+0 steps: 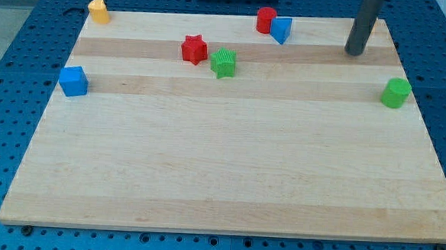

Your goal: Point at the blue triangle

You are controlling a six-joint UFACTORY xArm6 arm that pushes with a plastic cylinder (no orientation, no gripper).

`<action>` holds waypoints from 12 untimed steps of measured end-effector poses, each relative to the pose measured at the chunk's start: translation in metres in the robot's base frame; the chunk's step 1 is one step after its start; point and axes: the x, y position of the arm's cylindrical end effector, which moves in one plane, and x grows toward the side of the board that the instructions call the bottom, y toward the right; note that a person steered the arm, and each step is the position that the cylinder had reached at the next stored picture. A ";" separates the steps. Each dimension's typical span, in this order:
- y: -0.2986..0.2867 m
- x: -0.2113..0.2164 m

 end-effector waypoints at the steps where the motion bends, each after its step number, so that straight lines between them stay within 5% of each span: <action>1: -0.007 0.001; 12: -0.082 -0.057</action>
